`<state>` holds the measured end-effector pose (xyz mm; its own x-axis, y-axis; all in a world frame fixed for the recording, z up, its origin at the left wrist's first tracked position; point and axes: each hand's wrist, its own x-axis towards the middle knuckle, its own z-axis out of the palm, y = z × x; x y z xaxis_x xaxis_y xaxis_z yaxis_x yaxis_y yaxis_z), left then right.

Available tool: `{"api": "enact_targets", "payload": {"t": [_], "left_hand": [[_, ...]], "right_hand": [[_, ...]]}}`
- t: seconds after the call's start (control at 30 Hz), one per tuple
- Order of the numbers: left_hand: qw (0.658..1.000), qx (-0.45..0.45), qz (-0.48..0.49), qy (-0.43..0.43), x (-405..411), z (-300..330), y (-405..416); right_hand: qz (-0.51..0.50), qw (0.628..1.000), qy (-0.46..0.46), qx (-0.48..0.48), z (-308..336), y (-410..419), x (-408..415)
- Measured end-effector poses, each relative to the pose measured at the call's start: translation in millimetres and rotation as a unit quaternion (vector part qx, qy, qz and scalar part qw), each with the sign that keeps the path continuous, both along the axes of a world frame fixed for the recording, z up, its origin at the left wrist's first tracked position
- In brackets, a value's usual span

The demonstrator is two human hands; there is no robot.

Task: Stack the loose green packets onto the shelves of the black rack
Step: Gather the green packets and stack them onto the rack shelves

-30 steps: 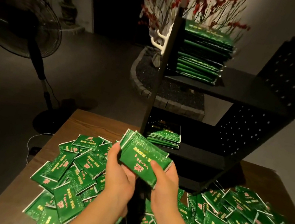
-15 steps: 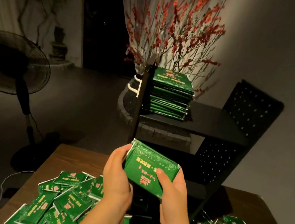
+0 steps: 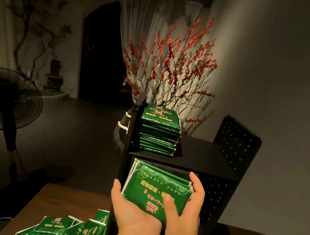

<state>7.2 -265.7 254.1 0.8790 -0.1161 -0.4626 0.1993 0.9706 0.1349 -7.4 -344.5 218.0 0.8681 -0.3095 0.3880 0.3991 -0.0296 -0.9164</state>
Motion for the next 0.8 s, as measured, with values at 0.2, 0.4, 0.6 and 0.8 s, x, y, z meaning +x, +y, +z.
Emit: {"api": "enact_targets", "payload": {"t": [0.2, 0.4, 0.6, 0.8], "left_hand": [[1.0, 0.01, 0.002, -0.012, 7.7, 24.3, -18.1], [0.989, 0.062, -0.051, -0.125, 8.3, 41.5, -39.1], [0.926, 0.274, -0.198, -0.169, 24.5, 28.0, -42.0], [0.794, 0.49, -0.218, -0.288, 32.8, 24.2, -46.3]], "right_hand": [[0.005, 1.0, 0.01, 0.008, 11.8, -13.5, 6.7], [-0.093, 0.995, -0.014, -0.037, 50.4, -53.9, 23.2], [-0.205, 0.939, 0.071, -0.268, 114.2, -104.8, 44.8], [-0.214, 0.882, 0.208, -0.364, 136.0, -104.7, 105.5]]}}
